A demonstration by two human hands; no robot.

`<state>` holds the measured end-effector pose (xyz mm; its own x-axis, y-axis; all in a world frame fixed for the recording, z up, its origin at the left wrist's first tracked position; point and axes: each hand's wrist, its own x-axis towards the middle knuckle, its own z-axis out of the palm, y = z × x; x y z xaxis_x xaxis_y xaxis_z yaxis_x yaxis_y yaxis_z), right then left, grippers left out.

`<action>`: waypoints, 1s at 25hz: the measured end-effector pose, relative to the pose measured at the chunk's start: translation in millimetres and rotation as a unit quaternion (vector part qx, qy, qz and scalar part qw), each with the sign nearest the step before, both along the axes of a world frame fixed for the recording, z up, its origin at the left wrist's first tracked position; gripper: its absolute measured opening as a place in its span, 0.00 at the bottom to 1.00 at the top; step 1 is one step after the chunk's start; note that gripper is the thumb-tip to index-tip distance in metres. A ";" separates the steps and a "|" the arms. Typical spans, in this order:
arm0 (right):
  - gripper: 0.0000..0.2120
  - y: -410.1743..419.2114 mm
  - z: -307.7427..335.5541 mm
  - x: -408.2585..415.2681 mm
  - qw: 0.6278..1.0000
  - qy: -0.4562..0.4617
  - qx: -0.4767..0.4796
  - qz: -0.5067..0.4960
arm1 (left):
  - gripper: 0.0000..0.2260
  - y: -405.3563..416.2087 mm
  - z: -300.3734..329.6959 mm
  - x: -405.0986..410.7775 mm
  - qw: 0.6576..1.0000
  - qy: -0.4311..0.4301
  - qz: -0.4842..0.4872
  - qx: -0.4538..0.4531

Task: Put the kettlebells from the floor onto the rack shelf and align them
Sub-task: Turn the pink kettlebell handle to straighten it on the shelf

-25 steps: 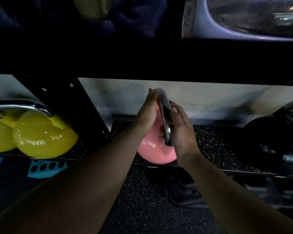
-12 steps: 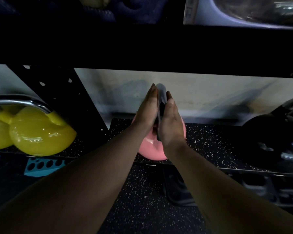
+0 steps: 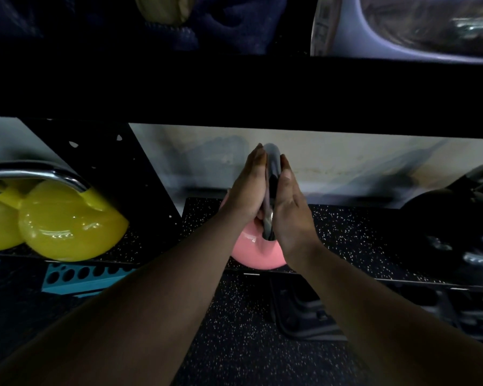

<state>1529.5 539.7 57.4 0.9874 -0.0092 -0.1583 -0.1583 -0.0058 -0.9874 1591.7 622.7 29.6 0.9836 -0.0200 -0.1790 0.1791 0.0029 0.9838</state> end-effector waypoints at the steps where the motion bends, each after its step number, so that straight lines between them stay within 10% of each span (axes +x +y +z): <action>1: 0.22 0.0 0.7 -0.7 1.000 0.005 0.000 0.002 | 0.25 1.1 -1.6 0.7 1.000 -0.001 -0.006 0.008; 10: 0.22 -0.2 0.8 -2.6 1.000 0.021 -0.002 -0.024 | 0.26 2.2 5.2 -4.2 0.996 0.009 -0.006 0.090; 16: 0.20 -43.1 20.3 4.0 0.986 0.004 -0.152 0.066 | 0.21 36.0 47.9 -1.4 0.916 -0.021 -0.079 0.393; 25: 0.17 -63.3 53.6 -6.3 0.836 -0.199 -0.508 0.064 | 0.22 106.8 56.5 -70.5 0.854 -0.055 -0.073 0.512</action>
<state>1523.2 476.4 111.0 0.9631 0.1706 0.2082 0.2477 -0.8645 -0.4374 1521.1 729.5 86.2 0.9961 -0.0314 -0.0824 0.0109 -0.8835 0.4683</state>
